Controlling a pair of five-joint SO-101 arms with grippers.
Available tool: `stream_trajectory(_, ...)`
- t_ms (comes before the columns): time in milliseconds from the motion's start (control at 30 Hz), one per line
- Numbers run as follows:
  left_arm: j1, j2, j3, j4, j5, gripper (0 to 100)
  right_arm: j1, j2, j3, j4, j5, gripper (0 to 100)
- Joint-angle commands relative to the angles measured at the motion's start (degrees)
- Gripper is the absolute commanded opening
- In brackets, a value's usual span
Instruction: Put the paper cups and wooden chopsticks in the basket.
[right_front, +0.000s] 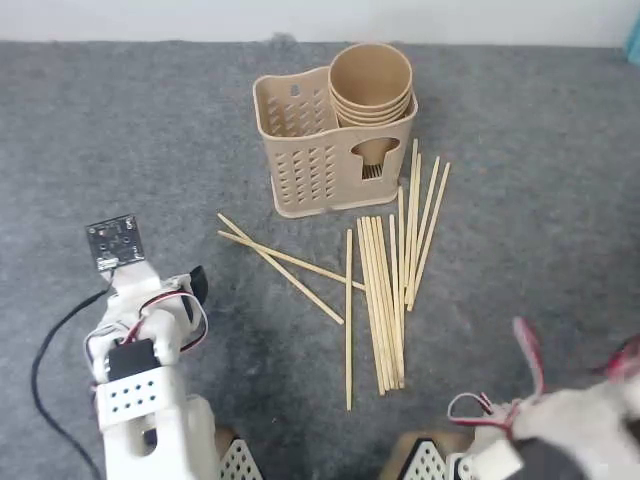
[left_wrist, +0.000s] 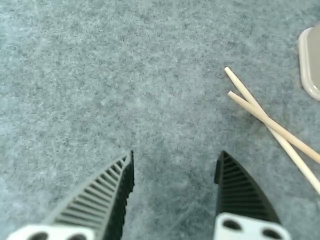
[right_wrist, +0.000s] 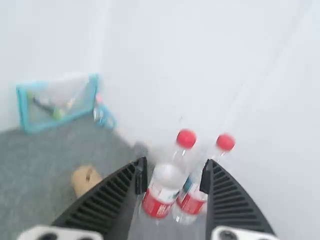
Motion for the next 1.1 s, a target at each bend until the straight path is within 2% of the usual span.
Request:
stream_trajectory(0, 0.09, -1.05, -0.13, -0.97, -0.62, 25, 0.22, -6.81, -1.14, 2.24, 0.88, 18.6)
stream_trajectory(167, 0.0, -1.05, -0.13, -0.88, -0.62, 25, 0.13, -15.25, -0.62, 2.33, 0.79, 18.5)
stream_trajectory(267, -0.09, -1.05, -0.13, -0.88, -0.62, 25, -0.66, -21.58, 4.48, 2.33, 0.79, 18.5)
stream_trajectory(433, -0.09, -1.05, -0.13, -0.88, -0.62, 25, -10.07, -36.09, 17.32, 1.27, 2.99, 18.4)
stream_trajectory(533, -0.18, -1.05, -0.13, -0.88, -0.62, 25, -12.0, -42.33, 26.99, -2.59, 4.75, 18.4)
stream_trajectory(700, -0.18, -1.05, -0.13, -0.88, -0.62, 25, -11.91, -43.82, 48.44, -14.73, 4.75, 18.4)
stream_trajectory(867, -0.18, -1.05, -0.13, -0.88, -0.62, 25, -11.82, -43.91, 72.0, -33.54, 4.22, 18.4)
stream_trajectory(1067, 0.0, -1.05, -0.13, -0.88, -0.62, 25, -6.73, -43.91, 90.37, -56.48, -8.97, 18.3)
